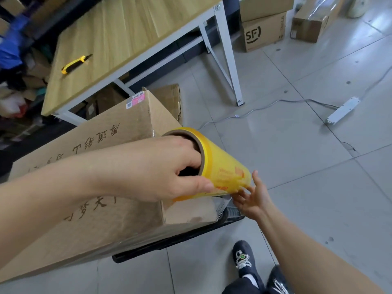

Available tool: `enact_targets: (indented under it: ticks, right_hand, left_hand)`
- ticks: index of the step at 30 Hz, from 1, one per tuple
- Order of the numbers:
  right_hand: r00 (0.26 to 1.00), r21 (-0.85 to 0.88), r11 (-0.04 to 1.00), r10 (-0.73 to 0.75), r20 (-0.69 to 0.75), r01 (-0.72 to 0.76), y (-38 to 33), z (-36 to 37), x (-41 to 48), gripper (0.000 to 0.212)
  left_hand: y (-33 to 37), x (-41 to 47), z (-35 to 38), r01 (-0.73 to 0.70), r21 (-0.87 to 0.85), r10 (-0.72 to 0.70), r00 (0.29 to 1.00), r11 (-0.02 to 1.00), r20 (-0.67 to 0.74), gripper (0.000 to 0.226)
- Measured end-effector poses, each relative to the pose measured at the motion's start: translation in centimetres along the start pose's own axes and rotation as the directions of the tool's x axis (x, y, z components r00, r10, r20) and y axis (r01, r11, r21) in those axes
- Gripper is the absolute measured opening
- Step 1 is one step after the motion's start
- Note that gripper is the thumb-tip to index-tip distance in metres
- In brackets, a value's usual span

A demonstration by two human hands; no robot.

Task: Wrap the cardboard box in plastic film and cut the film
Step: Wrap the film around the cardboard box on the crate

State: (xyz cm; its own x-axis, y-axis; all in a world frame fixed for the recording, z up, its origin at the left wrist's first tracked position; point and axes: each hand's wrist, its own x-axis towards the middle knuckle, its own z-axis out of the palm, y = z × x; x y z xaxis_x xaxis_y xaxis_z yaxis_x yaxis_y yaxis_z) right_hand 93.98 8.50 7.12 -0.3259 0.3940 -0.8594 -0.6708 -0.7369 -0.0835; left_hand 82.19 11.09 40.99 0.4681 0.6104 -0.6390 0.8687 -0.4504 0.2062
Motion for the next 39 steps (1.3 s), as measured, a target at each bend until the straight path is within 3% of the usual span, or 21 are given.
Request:
enact_targets:
  ticks: [3,6,9,14,17,19,20,21,22,23,24,26,28,30,33,36,39]
  right_hand:
    - [1.0,-0.067,0.998,0.005,0.002,-0.005,-0.7,0.5,0.8,0.07]
    - [1.0,-0.159,0.987,0.011,-0.019,-0.014,-1.5,1.1,1.3,0.065]
    - [0.999,-0.186,0.981,0.049,0.011,-0.046,-2.1,1.6,2.0,0.061]
    - [0.997,-0.197,0.98,0.051,0.049,-0.04,-5.2,2.4,2.4,0.02]
    - [0.992,-0.247,0.966,0.096,0.076,-0.074,-7.0,3.1,3.0,0.014]
    - [0.987,-0.257,0.961,0.13,0.099,-0.101,-7.5,3.7,3.4,0.015]
    - [0.985,-0.257,0.959,0.145,0.096,-0.116,-7.7,3.9,3.5,0.014]
    - [0.983,-0.268,0.955,0.16,0.096,-0.129,-7.8,4.1,3.5,0.014]
    - [0.979,-0.285,0.948,0.174,0.102,-0.139,-8.1,4.2,3.4,0.014]
    - [0.976,-0.297,0.944,0.188,0.114,-0.147,-8.3,4.4,3.1,0.014]
    - [0.973,-0.301,0.942,0.194,0.127,-0.149,-8.6,4.6,2.7,0.019]
    - [0.968,-0.316,0.935,0.212,0.132,-0.161,-9.2,4.9,2.4,0.038]
    - [0.966,-0.358,0.916,0.234,0.114,-0.18,-9.5,4.9,2.5,0.055]
    - [0.958,-0.438,0.881,0.256,0.127,-0.177,-9.6,5.0,2.7,0.07]
    - [0.958,-0.541,0.826,0.262,0.115,-0.161,-10.2,6.2,2.7,0.073]
    - [0.961,-0.522,0.838,0.253,0.11,-0.161,-11.0,7.6,2.9,0.07]
    - [0.963,-0.532,0.835,0.24,0.124,-0.139,-12.0,8.4,3.5,0.077]
  left_hand:
    - [-0.9,0.5,-0.9,-0.003,-0.011,0.002,1.0,1.0,-0.013,0.058]
    - [-1.5,0.7,-1.4,0.022,-0.014,-0.022,0.998,1.0,-0.057,0.068]
    - [-2.0,0.9,-1.5,0.058,0.039,-0.058,0.998,0.998,-0.008,0.073]
    - [-2.7,1.1,-1.8,0.063,0.048,-0.063,0.998,0.997,0.008,0.07]
    - [-2.5,0.9,-2.1,0.124,-0.021,-0.124,0.992,0.992,0.001,0.072]
    - [-2.1,0.8,-2.5,0.219,-0.11,-0.231,0.966,0.97,-0.112,0.06]
    - [-1.8,0.8,-2.7,0.265,-0.265,-0.315,0.934,0.927,-0.168,0.053]
    - [-1.6,0.8,-3.0,0.284,-0.516,-0.41,0.9,0.808,-0.145,0.051]
    - [-1.3,0.9,-3.3,0.249,-0.779,-0.455,0.889,0.575,-0.051,0.053]
    - [-1.3,1.1,-3.5,0.216,-0.927,-0.473,0.88,0.308,0.048,0.058]
    - [-1.4,1.2,-3.5,0.172,-0.978,-0.492,0.866,0.121,0.091,0.061]
    - [-1.7,1.7,-3.3,0.132,-0.991,-0.61,0.787,0.012,0.098,0.055]
    - [-1.7,2.4,-2.9,0.182,-0.979,-0.714,0.697,0.089,0.065,0.045]
    - [-1.7,3.0,-2.9,0.233,-0.954,-0.748,0.663,0.187,0.015,0.044]
    - [-2.0,3.3,-3.8,0.26,-0.914,-0.729,0.682,0.313,-0.056,0.041]
    - [-2.2,3.8,-4.9,0.276,-0.857,-0.673,0.732,0.435,-0.106,0.05]
    - [-2.1,4.5,-5.9,0.254,-0.798,-0.657,0.721,0.547,-0.221,0.045]
